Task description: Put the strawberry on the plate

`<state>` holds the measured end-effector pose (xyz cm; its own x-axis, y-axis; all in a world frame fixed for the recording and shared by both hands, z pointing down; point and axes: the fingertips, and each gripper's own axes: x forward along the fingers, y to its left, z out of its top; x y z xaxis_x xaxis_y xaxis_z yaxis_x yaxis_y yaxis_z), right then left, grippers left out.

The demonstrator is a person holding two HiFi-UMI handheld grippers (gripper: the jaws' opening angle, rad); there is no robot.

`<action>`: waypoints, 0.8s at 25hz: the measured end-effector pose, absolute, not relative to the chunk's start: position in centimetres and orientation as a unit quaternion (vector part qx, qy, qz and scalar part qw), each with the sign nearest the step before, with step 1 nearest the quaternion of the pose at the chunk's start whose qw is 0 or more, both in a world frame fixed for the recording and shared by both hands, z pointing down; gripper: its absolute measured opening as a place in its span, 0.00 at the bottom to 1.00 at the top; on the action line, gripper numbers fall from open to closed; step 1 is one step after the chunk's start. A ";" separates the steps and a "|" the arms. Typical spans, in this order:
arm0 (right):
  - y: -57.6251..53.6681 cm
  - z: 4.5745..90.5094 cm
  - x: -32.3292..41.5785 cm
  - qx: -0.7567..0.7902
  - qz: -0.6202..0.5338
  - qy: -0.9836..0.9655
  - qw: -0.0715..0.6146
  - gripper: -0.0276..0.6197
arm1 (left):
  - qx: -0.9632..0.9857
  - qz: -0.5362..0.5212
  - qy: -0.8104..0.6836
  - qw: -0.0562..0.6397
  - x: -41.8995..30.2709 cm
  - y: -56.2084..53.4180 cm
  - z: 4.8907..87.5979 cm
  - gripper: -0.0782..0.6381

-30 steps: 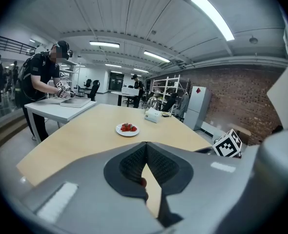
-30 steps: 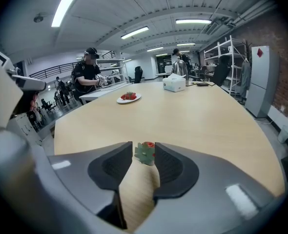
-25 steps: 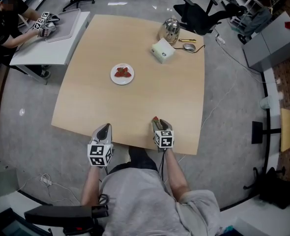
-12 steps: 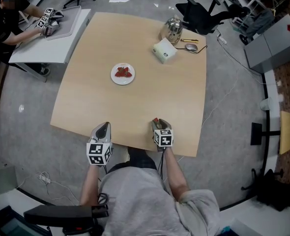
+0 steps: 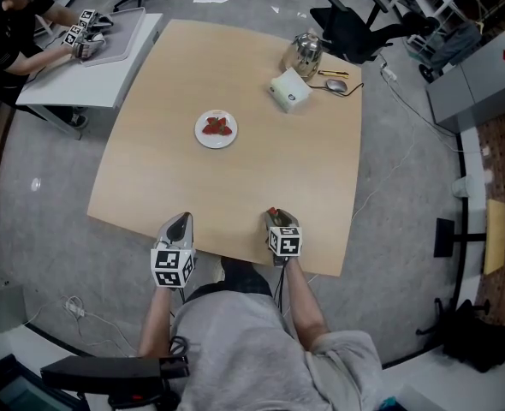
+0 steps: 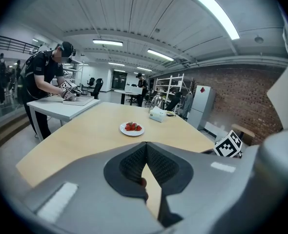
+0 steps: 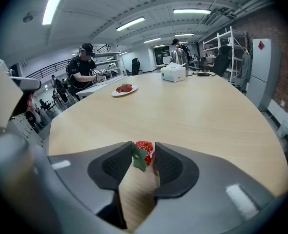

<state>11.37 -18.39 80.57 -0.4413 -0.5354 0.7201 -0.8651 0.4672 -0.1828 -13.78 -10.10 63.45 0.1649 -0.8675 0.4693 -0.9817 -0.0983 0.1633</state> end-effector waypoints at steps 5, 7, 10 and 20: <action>-18.7 80.2 11.1 0.437 0.273 -0.805 0.293 0.27 | 0.728 0.125 -0.636 0.224 -14.1 -9.9 63.5 0.13; -18.9 80.0 10.9 0.434 0.272 -0.807 0.292 0.27 | 0.726 0.124 -0.638 0.224 -14.2 -9.9 63.5 0.13; -19.3 79.7 10.4 0.430 0.268 -0.811 0.292 0.27 | 0.723 0.121 -0.642 0.226 -14.4 -9.8 63.6 0.13; -21.1 77.7 6.7 0.400 0.248 -0.835 0.284 0.27 | 0.704 0.105 -0.661 0.237 -15.9 -9.0 63.8 0.13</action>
<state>6.69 -21.08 77.72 -0.5191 -0.5275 0.6725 -0.8092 0.5566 -0.1881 -15.85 -9.03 63.80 0.1043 -0.8812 0.4611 -0.9806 -0.0136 0.1958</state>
